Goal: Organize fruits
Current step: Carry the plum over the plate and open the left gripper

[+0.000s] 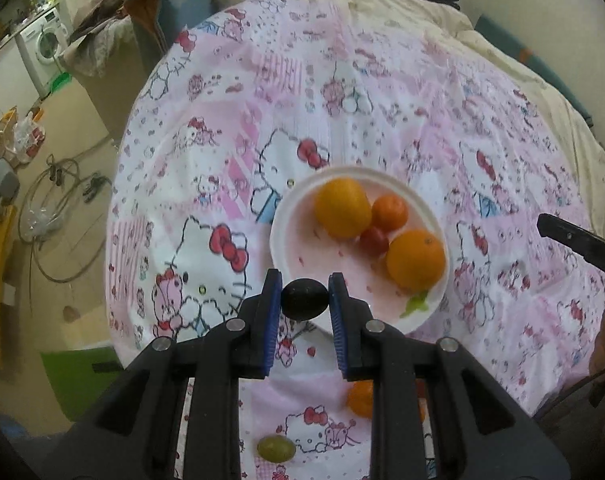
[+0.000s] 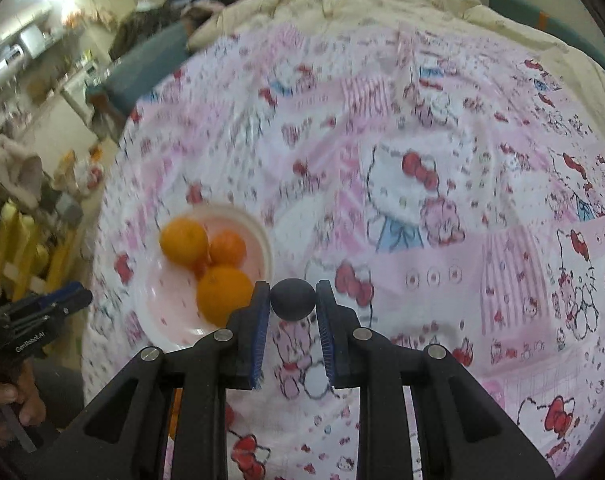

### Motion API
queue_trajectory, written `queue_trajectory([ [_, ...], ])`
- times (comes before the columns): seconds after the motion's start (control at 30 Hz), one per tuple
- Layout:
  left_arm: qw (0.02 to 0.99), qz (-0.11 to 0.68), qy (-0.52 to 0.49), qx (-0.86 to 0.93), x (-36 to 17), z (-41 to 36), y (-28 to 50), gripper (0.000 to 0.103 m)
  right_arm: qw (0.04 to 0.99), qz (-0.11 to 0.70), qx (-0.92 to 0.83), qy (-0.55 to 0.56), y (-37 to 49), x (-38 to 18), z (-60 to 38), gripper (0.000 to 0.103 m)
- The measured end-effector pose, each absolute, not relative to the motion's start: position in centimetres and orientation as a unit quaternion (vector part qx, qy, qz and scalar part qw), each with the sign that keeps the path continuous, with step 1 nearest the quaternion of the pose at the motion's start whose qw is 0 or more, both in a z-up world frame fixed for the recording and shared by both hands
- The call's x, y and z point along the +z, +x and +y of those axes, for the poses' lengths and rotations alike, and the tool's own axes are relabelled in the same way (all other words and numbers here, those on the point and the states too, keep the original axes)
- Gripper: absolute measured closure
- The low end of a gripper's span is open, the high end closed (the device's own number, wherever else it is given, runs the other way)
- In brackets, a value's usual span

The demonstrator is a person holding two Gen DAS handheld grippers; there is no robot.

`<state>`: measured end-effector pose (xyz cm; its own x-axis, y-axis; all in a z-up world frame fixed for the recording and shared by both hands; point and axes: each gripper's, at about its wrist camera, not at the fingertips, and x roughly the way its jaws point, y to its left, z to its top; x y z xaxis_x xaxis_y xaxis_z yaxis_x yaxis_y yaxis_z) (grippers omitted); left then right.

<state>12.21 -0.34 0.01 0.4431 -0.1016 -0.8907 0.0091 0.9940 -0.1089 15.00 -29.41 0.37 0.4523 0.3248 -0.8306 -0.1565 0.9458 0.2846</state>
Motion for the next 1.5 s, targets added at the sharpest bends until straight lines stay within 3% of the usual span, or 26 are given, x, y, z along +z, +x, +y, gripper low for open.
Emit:
queue_trajectory([
  [0.33, 0.846, 0.527, -0.057, -0.057, 0.8, -0.7, 15.8, 0.083, 0.846, 0.487, 0.186, 0.112, 17.6, 1.2, -27.8, 0.078],
  [0.57, 0.833, 0.546, -0.058, -0.071, -1.4, -1.4, 18.1, 0.083, 0.815, 0.518, 0.203, 0.163, 20.4, -2.3, -26.9, 0.078],
  [1.03, 0.787, 0.603, -0.081, -0.1, -7.5, -2.8, 19.4, 0.082, 0.777, 0.569, 0.214, 0.163, 22.5, -8.7, -24.0, 0.078],
  [1.5, 0.785, 0.605, -0.092, -0.098, -8.2, -2.8, 19.9, 0.082, 0.768, 0.575, 0.218, 0.178, 22.7, -10.0, -24.2, 0.075],
])
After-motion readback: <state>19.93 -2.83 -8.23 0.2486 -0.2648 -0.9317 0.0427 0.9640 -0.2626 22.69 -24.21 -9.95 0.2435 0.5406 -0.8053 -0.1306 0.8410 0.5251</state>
